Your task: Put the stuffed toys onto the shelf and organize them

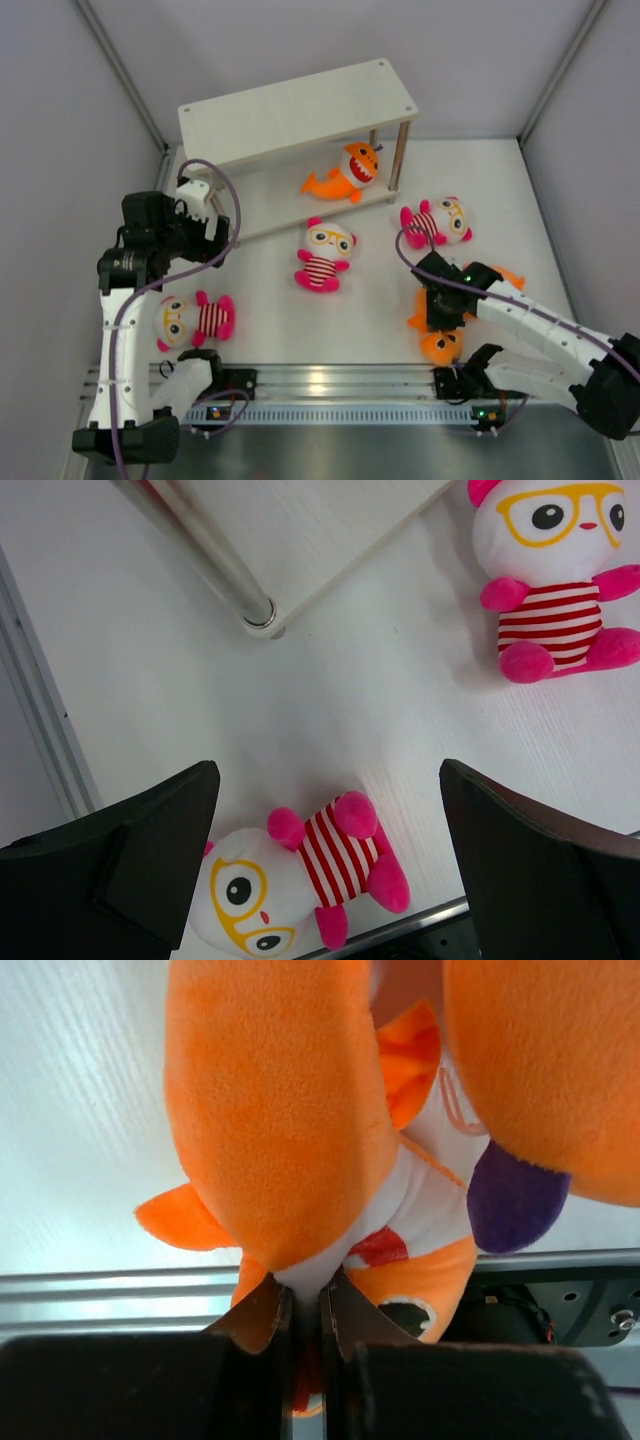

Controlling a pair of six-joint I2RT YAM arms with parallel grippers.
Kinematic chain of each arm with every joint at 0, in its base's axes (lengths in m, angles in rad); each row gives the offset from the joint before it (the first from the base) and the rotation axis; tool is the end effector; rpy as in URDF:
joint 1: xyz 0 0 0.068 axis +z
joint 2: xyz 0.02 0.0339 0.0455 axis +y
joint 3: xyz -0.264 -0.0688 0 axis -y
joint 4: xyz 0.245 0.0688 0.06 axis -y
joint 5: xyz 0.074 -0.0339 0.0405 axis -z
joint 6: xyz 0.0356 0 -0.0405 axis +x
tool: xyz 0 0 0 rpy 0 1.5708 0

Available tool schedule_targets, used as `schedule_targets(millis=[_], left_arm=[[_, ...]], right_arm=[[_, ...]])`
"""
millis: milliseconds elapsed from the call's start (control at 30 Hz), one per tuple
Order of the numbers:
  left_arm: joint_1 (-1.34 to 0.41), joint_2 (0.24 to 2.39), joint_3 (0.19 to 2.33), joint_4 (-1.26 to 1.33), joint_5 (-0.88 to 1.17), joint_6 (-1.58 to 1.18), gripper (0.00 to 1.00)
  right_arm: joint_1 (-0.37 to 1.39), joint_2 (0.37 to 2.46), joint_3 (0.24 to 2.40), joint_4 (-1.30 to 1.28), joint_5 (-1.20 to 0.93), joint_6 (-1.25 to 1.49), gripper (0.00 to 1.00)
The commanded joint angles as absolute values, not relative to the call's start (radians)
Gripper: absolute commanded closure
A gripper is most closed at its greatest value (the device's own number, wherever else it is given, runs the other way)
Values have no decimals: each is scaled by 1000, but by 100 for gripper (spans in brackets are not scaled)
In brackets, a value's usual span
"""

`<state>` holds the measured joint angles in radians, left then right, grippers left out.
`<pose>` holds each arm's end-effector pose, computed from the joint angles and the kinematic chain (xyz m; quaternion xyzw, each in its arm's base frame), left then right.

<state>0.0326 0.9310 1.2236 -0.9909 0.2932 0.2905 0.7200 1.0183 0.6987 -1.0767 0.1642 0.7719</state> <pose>0.1627 -0.0050 0.3839 0.1765 0.8812 -0.0634 0.4339 0.1180 0.0957 0.2107 0.0329 0.9923 -0.0011 0.1192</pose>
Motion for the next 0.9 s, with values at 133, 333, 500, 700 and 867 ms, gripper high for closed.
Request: schedule_targets(millis=[133, 333, 500, 700, 867], left_arm=[[29, 908, 1259, -1014, 304, 299, 2], [28, 911, 1281, -1022, 333, 298, 2], [28, 922, 1321, -1022, 356, 287, 2], [28, 934, 1370, -1022, 376, 265, 2], [28, 951, 1417, -1023, 487, 232, 2]], right_arm=[[778, 930, 937, -951, 23, 661, 100], [922, 949, 1161, -901, 216, 456, 100], [1021, 1029, 1197, -660, 457, 113, 100], [1183, 1115, 1014, 154, 746, -571, 100], [1183, 1227, 865, 796, 542, -1096, 100]])
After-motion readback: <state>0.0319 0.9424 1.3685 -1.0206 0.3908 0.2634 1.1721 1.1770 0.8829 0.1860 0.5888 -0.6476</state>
